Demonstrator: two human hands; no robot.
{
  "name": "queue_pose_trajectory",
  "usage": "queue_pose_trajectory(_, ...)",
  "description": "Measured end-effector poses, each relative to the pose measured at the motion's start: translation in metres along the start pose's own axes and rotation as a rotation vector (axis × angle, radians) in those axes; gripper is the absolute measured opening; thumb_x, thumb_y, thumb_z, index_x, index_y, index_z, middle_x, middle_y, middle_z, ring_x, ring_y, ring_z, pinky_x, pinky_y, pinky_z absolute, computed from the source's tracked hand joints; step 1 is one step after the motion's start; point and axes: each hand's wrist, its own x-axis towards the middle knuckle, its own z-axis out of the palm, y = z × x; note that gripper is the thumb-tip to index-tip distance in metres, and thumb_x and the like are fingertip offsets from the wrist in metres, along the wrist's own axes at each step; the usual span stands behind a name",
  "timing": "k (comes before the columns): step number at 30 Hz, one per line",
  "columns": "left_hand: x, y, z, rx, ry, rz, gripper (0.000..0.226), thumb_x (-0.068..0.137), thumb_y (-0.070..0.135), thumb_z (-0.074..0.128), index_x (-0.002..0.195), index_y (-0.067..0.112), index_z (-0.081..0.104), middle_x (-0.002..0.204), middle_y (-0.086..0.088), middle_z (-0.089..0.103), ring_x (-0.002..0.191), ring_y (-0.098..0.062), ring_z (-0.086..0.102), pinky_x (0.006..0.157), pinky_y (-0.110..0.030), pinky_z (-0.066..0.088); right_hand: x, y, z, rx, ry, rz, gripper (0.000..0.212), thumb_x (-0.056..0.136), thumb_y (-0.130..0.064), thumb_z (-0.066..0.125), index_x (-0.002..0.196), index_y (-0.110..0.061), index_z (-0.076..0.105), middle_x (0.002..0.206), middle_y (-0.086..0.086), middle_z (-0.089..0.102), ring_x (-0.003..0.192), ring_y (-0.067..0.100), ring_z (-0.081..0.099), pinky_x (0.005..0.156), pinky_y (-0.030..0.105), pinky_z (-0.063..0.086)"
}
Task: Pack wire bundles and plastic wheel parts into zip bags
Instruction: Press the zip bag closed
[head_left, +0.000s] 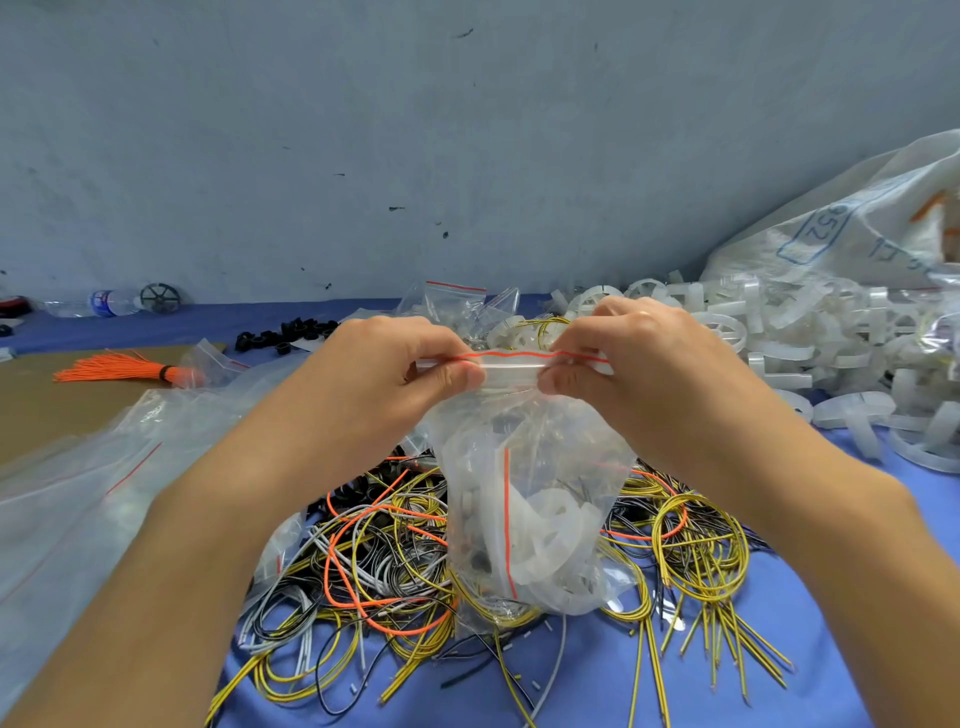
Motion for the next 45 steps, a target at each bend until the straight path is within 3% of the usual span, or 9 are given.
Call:
queue_pose_trajectory(11,-0.001,-0.009,-0.006,-0.014,0.023,-0.031,0.016,0.089,0.039,0.062,0.093,0.029,0.075,0.081,0.004,0.068,0.077,-0.015,0.060,0.075,-0.037,0.044,0.003,0.012,-0.005,0.025,0.044,0.041,0.018,0.086,-0.044,0.067,0.096,-0.031,0.074,0.092,-0.002,0.059,0.092,0.020,0.051,0.082,0.039,0.044)
queue_pose_trajectory(21,-0.002,-0.020,-0.011,-0.016,0.035,-0.087,0.013,0.088,0.039,0.064,0.089,0.032,0.075,0.077,0.017,0.067,0.073,0.000,0.058,0.064,-0.012,0.041,0.003,0.023,-0.011,0.098,0.089,0.074,0.014,0.084,-0.040,0.072,0.093,-0.030,0.075,0.090,-0.003,0.060,0.088,0.022,0.053,0.079,0.040,0.044)
queue_pose_trajectory(25,-0.003,-0.023,-0.012,-0.033,0.041,-0.111,0.012,0.087,0.040,0.065,0.089,0.032,0.074,0.078,0.014,0.068,0.072,-0.002,0.059,0.068,-0.022,0.044,0.003,0.026,-0.013,0.113,0.121,0.086,0.012,0.083,-0.039,0.072,0.092,-0.031,0.076,0.080,-0.008,0.054,0.074,0.017,0.047,0.070,0.035,0.039)
queue_pose_trajectory(29,-0.004,-0.024,-0.014,-0.046,0.036,-0.139,0.013,0.086,0.042,0.065,0.088,0.033,0.074,0.080,0.011,0.070,0.071,-0.005,0.060,0.074,-0.031,0.048,0.004,0.028,-0.014,0.100,0.137,0.098,0.013,0.082,-0.041,0.072,0.092,-0.033,0.076,0.077,-0.011,0.052,0.072,0.017,0.048,0.070,0.034,0.039)
queue_pose_trajectory(36,-0.005,-0.028,-0.018,-0.063,0.019,-0.178,0.015,0.087,0.046,0.064,0.088,0.034,0.074,0.080,0.003,0.071,0.072,-0.017,0.061,0.077,-0.045,0.051,0.003,0.026,-0.015,0.165,0.203,0.113,0.005,0.081,-0.041,0.073,0.084,-0.038,0.074,0.074,-0.016,0.054,0.066,0.001,0.053,0.064,0.029,0.038)
queue_pose_trajectory(38,-0.006,-0.026,-0.020,-0.053,-0.022,-0.187,0.017,0.086,0.047,0.063,0.089,0.034,0.073,0.082,0.009,0.072,0.072,-0.008,0.063,0.078,-0.039,0.052,0.002,0.023,-0.013,0.153,0.218,0.097,0.005,0.082,-0.039,0.073,0.086,-0.036,0.074,0.074,-0.018,0.053,0.066,0.000,0.053,0.066,0.029,0.037)
queue_pose_trajectory(42,-0.004,-0.009,-0.018,-0.082,-0.046,-0.107,0.036,0.080,0.058,0.059,0.104,0.034,0.070,0.099,0.024,0.070,0.094,0.012,0.062,0.081,-0.005,0.043,0.000,0.009,-0.011,0.137,0.225,0.048,0.007,0.084,-0.038,0.071,0.089,-0.033,0.075,0.079,-0.012,0.054,0.067,0.006,0.053,0.069,0.033,0.043)
queue_pose_trajectory(45,-0.001,0.010,-0.010,-0.072,-0.057,-0.014,0.039,0.086,0.056,0.051,0.110,0.032,0.070,0.104,0.019,0.069,0.101,0.008,0.061,0.089,-0.016,0.045,-0.003,-0.007,-0.009,0.100,0.221,-0.031,0.007,0.088,-0.036,0.070,0.091,-0.031,0.074,0.088,-0.007,0.057,0.075,0.021,0.057,0.072,0.040,0.049)
